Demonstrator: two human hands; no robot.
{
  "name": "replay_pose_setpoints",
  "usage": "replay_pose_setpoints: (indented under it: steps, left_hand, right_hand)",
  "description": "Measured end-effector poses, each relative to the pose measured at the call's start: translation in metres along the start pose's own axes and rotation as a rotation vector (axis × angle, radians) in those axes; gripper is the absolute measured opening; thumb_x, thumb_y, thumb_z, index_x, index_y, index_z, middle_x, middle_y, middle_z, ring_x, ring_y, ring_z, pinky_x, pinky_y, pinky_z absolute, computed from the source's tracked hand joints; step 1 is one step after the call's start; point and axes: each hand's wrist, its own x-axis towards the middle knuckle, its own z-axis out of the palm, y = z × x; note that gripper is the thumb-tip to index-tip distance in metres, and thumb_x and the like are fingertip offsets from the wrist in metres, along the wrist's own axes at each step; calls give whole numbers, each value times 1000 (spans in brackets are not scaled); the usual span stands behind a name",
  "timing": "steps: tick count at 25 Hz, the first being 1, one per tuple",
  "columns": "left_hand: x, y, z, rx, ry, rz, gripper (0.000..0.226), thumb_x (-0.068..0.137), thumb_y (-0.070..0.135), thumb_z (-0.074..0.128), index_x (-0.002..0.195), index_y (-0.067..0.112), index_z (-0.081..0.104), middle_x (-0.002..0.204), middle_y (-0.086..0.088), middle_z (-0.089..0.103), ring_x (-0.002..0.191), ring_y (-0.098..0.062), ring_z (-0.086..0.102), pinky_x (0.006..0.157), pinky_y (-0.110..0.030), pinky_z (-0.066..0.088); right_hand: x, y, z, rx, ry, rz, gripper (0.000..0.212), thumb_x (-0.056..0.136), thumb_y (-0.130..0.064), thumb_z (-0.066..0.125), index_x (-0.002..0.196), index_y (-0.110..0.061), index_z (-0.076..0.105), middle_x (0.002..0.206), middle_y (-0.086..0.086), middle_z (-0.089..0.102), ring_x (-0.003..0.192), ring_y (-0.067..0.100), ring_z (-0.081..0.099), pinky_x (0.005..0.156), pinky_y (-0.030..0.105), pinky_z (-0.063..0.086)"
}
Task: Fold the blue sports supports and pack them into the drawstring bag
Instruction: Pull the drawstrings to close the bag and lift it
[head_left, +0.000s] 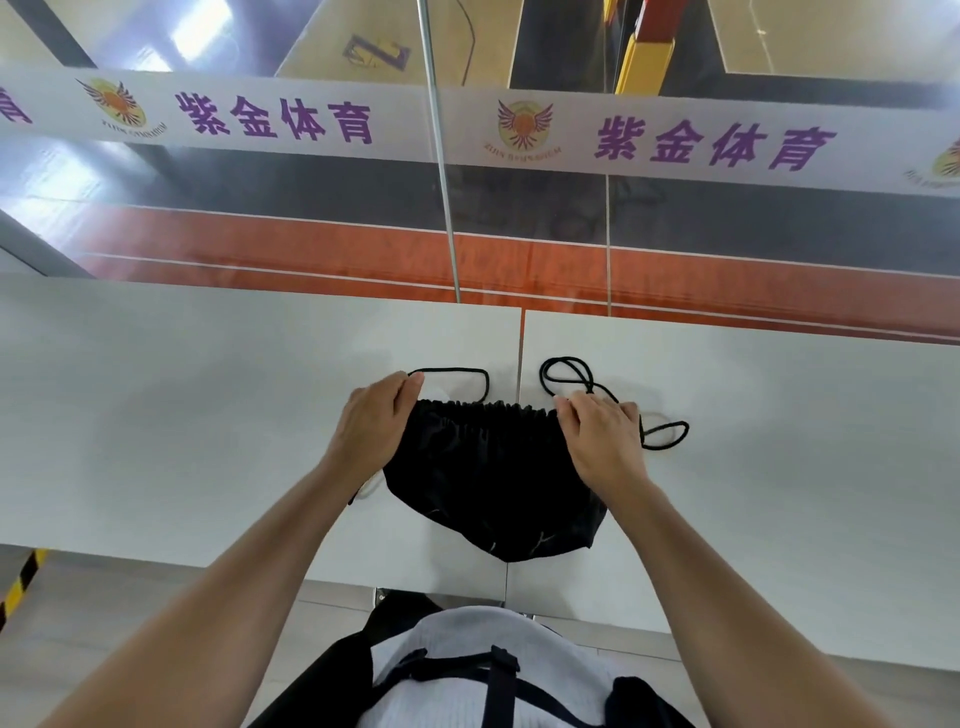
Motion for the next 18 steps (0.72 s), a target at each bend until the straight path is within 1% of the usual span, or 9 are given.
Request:
replay_pose_setpoints:
  steps: [2, 4, 7, 10, 13, 14, 15, 16, 18]
  left_hand:
    - [5, 7, -7, -50, 35, -49, 54, 104, 45, 41, 66, 9, 30, 55, 2, 29, 51, -12, 26, 52, -30, 29]
    - [14, 0, -25, -50, 56, -86, 56, 103, 46, 45, 63, 9, 32, 55, 0, 29, 52, -13, 30, 53, -32, 29]
    - [33, -31, -56, -55, 108, -201, 58, 102, 45, 47, 62, 6, 31, 57, -5, 29, 56, -19, 40, 54, -34, 28]
    - [51, -38, -52, -99, 140, -316, 54, 102, 48, 42, 62, 13, 30, 58, -6, 30, 59, -22, 41, 58, -33, 28]
    - [69, -24, -35, -125, 101, -389, 61, 101, 56, 31, 76, 2, 45, 73, -12, 50, 71, -31, 52, 67, -41, 42]
    - [72, -20, -30, -131, 98, -404, 59, 101, 57, 30, 88, 3, 50, 86, -11, 56, 86, -35, 57, 80, -46, 45]
    - [73, -16, -26, -116, 115, -409, 53, 101, 56, 31, 102, 8, 53, 102, -9, 59, 102, -35, 56, 93, -49, 42]
    - [69, -11, -21, -73, 149, -380, 45, 102, 52, 34, 113, 12, 53, 116, -8, 57, 112, -33, 52, 101, -49, 37]
    - [50, -2, -9, -32, 234, -229, 30, 103, 39, 41, 121, 18, 53, 125, -7, 55, 114, -31, 49, 104, -46, 35]
  right_hand:
    - [8, -1, -14, 236, 18, 60, 42, 106, -40, 36, 67, -26, 40, 57, -6, 46, 56, 15, 45, 73, 37, 40]
    - [18, 12, -35, 365, 70, 121, 50, 105, -40, 45, 60, -20, 35, 52, -5, 38, 50, 15, 37, 56, 35, 34]
    - [25, 51, -62, 351, 145, 214, 55, 105, -36, 47, 57, -16, 29, 50, -3, 30, 51, 17, 29, 50, 34, 26]
    - [32, 61, -66, 321, 123, 326, 56, 106, -39, 41, 58, -12, 31, 53, 1, 34, 54, 21, 34, 51, 33, 26]
    - [48, 51, -64, 377, 81, 398, 52, 106, -44, 33, 65, -13, 40, 64, 3, 47, 69, 27, 49, 63, 36, 37]
    - [54, 45, -64, 420, 81, 399, 45, 104, -44, 32, 74, -15, 47, 74, 3, 53, 80, 28, 54, 73, 40, 43]
    - [58, 40, -63, 467, 82, 395, 33, 102, -43, 34, 90, -19, 53, 91, 2, 58, 95, 28, 56, 88, 46, 44]
    - [60, 34, -63, 479, 70, 375, 25, 100, -41, 38, 110, -24, 54, 112, 1, 58, 109, 26, 55, 102, 49, 40]
    - [55, 25, -55, 338, 56, 272, 34, 98, -32, 47, 132, -29, 45, 137, 1, 48, 125, 23, 47, 111, 48, 28]
